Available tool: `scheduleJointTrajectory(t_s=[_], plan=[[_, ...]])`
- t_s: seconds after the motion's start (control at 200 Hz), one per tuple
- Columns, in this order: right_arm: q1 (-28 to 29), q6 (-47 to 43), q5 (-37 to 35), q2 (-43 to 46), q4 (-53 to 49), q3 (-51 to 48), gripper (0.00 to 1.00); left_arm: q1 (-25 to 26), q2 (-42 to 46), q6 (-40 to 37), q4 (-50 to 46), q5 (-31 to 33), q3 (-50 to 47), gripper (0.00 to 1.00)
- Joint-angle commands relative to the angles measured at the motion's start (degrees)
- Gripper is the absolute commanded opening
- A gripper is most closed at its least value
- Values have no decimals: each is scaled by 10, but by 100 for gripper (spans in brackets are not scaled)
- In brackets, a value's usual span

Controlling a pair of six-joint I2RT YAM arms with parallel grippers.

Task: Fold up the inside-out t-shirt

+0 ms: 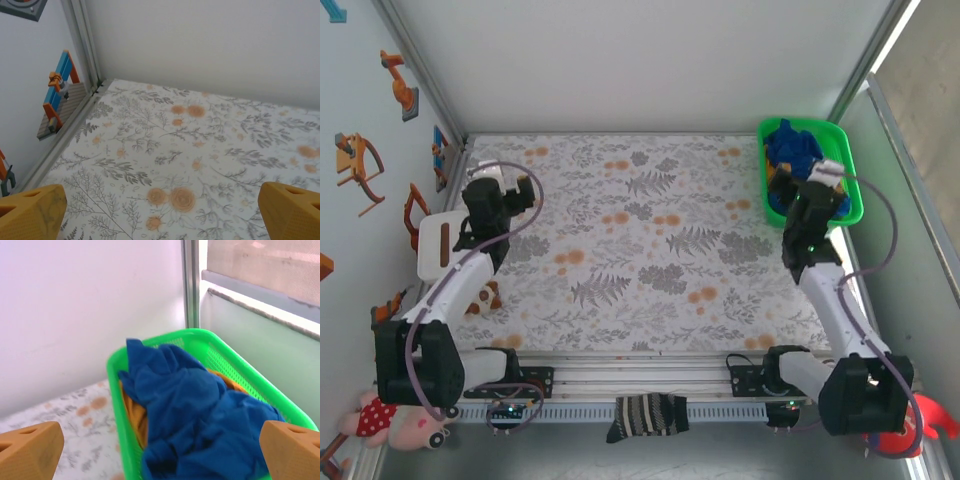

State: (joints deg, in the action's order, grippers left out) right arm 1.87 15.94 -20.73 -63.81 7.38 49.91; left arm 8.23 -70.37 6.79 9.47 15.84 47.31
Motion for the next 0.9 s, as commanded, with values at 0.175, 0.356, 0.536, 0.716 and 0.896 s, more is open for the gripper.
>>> scheduleJointTrajectory(t_s=[0.175,0.356,0.536,0.716,0.896], plan=[[-82,26,111,-301,-403,453,93,112,11,102,-273,-15,124,97],[-111,47,147,-467,-499,614,84,169,10,144,-267,-29,125,96],[-111,56,186,-568,-531,667,78,207,-7,155,-268,-26,120,96],[-110,64,183,-586,-498,624,75,223,-29,154,-272,-26,121,96],[-111,57,186,-580,-491,612,15,230,-34,156,-274,-25,118,96]])
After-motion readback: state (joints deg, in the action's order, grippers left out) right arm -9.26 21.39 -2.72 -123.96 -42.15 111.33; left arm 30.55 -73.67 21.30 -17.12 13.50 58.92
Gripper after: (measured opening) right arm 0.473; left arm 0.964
